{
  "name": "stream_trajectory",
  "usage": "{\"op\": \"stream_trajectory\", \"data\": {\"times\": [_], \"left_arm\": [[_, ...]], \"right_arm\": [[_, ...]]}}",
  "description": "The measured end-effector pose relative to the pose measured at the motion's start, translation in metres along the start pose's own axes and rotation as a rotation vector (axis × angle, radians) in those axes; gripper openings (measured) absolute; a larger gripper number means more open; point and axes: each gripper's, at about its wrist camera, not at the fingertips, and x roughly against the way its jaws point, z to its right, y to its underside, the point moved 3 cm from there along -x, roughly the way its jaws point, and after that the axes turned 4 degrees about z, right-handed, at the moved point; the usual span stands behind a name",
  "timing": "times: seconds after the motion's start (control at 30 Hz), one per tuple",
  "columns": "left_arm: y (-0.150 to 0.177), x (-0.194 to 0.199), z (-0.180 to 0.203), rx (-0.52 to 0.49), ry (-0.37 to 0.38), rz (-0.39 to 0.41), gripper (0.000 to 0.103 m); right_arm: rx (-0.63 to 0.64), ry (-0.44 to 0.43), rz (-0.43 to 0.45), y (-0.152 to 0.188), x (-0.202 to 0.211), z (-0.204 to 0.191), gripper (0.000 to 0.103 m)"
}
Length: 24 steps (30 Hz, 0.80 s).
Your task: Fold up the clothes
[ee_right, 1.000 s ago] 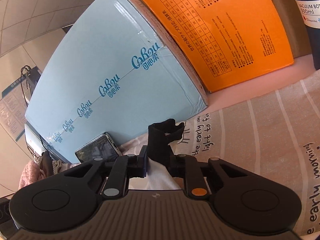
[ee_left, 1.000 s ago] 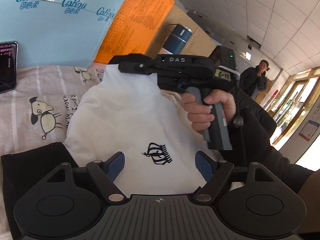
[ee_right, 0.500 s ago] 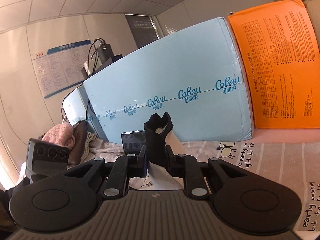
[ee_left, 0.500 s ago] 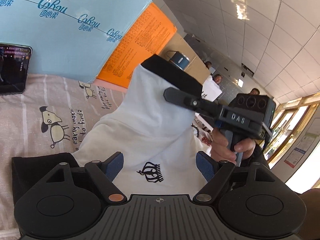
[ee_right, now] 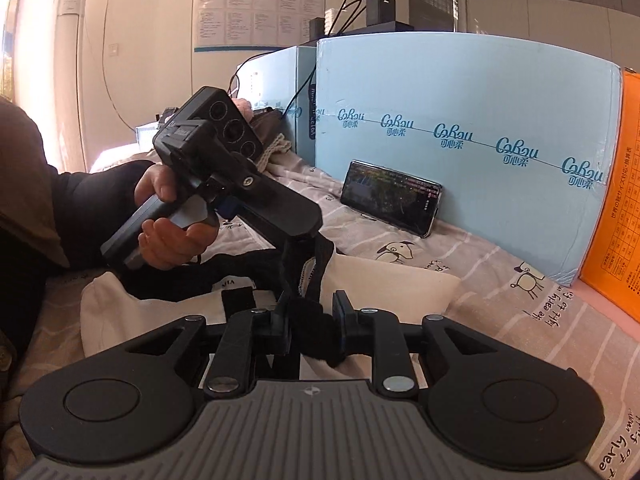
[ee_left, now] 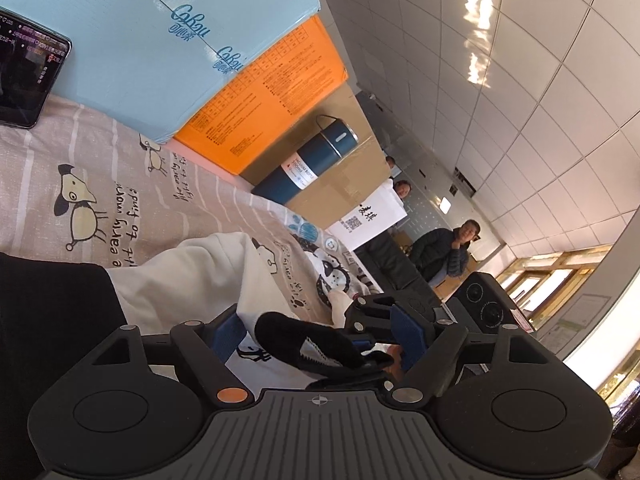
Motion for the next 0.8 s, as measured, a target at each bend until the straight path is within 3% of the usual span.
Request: {"op": "stream_trajectory", "data": {"times": [0.03,0.07,0.13,0.23,0.3,0.33,0.43,0.57,0.63,0.8], "left_arm": [[0.002,-0.002,0.0,-0.012,-0.023,-0.012,0.058],[0.004,-0.003,0.0,-0.024,-0.046,-0.025,0.034],[0.009,-0.006,0.001,-0.067,-0.085,-0.05,0.008],[0.018,0.005,0.011,-0.074,-0.085,-0.024,0.009],[0.024,0.012,0.018,-0.078,-0.085,-0.007,0.009],[0.027,0.016,0.021,-0.081,-0.085,0.002,0.009],[0.044,0.026,0.026,-0.03,-0.113,0.018,0.009],[0.057,0.024,0.025,-0.031,-0.192,-0.044,0.009],[0.058,0.019,0.022,-0.058,-0.245,-0.081,0.009],[0.055,0.017,0.026,-0.133,-0.254,-0.098,0.012]], "right_arm": [[0.016,-0.01,-0.015,0.002,-0.001,-0.004,0.02],[0.029,-0.014,-0.026,0.003,-0.003,-0.006,0.02],[0.041,-0.022,-0.039,0.005,-0.005,-0.01,0.021],[0.052,-0.03,-0.041,0.005,-0.002,-0.015,0.034],[0.064,-0.019,-0.027,0.004,0.002,-0.017,0.059],[0.071,-0.01,-0.017,0.003,0.005,-0.017,0.063],[0.067,0.014,0.025,0.0,0.019,-0.014,0.068],[0.038,0.109,0.097,-0.003,0.05,-0.002,0.074],[-0.004,0.193,0.151,-0.004,0.074,0.007,0.074],[-0.119,0.471,0.25,-0.001,0.143,0.021,0.073]]}}
